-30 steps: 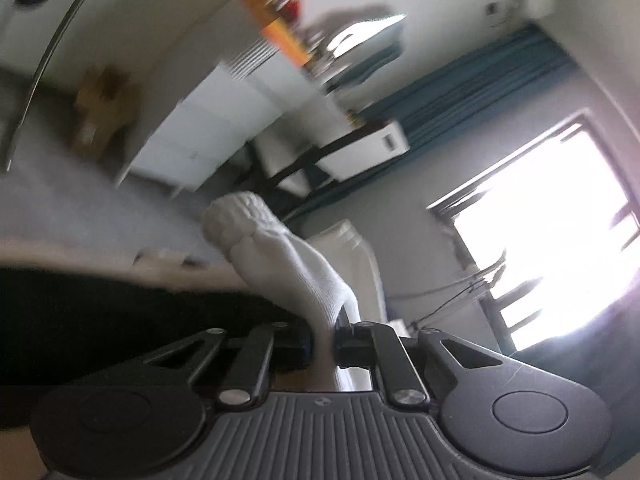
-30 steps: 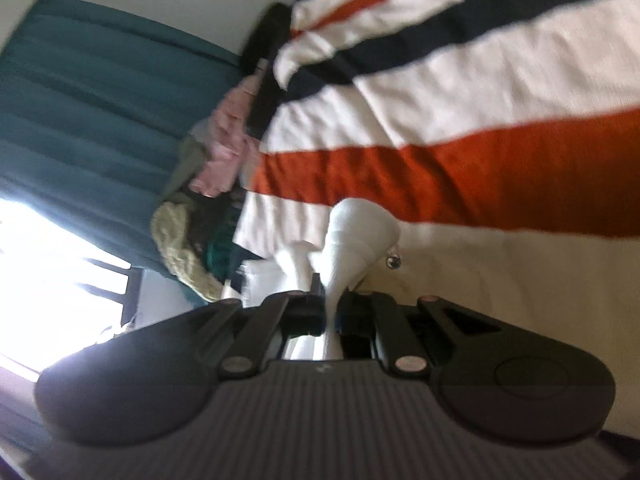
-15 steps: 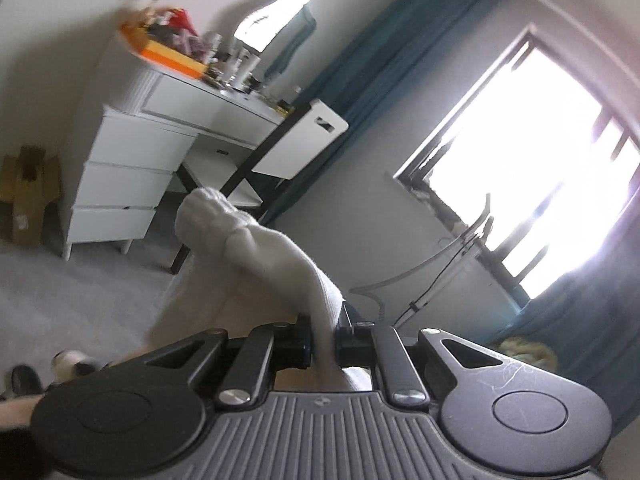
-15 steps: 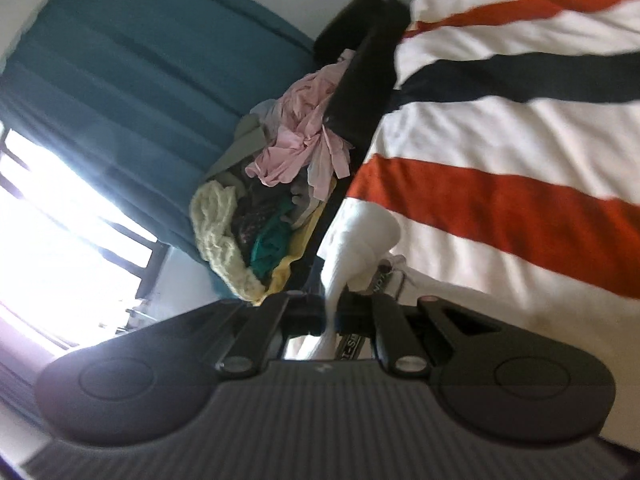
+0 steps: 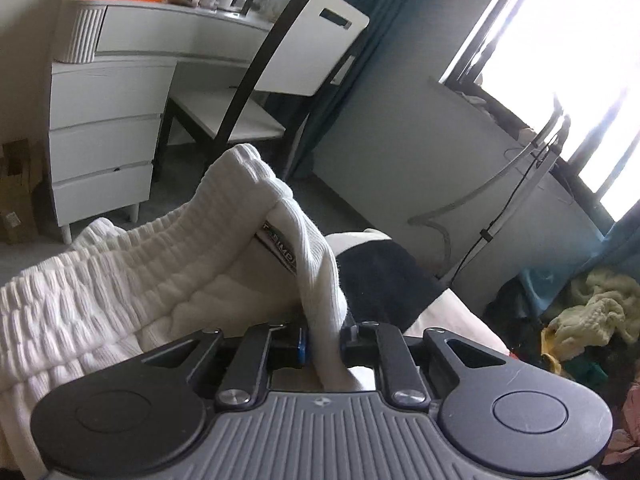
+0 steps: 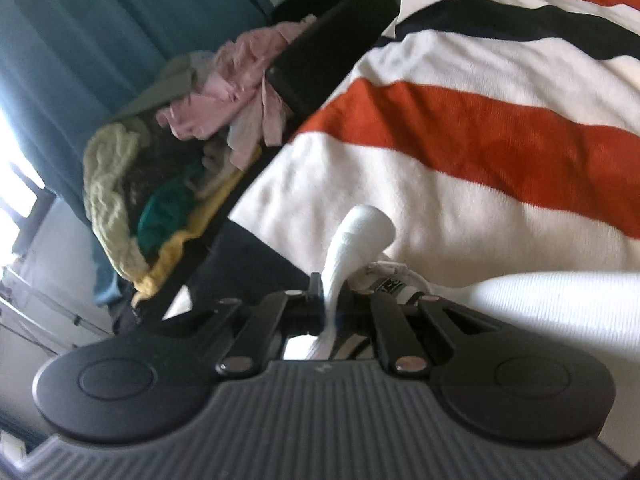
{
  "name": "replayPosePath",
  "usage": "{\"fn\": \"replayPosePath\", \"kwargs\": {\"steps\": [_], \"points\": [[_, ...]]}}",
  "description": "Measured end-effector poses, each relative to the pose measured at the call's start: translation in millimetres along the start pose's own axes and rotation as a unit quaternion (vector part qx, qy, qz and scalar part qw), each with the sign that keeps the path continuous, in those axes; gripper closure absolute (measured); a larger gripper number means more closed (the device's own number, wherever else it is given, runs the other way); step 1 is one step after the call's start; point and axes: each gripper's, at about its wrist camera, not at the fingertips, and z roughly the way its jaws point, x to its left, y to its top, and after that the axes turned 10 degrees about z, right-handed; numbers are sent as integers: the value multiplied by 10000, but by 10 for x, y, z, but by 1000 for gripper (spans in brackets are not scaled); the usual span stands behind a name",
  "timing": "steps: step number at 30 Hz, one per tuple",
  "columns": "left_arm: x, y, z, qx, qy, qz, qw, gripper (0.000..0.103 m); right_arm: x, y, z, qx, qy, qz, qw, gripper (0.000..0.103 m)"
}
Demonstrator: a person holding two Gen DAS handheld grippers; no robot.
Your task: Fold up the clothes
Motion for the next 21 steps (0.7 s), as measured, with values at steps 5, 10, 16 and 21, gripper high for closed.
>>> {"fn": "replayPosePath", "kwargs": {"steps": [5, 10, 16, 21], "points": [[44, -86, -335, 48, -282, 177, 9994, 62, -33, 112, -123, 530, 292, 107, 9981, 70], [125, -343, -1049, -177, -702, 370, 9967, 34, -195, 168, -689, 732, 1094, 58, 9913, 47], [319, -966, -2057, -197, -1180, 174, 9927, 22, -629, 190, -1429, 1058, 1576, 207, 9816, 47], [606, -1416, -2617, -3, -1501, -443, 9877, 22, -1142, 208, -1770, 1441, 1681, 783, 9720, 47]]}}
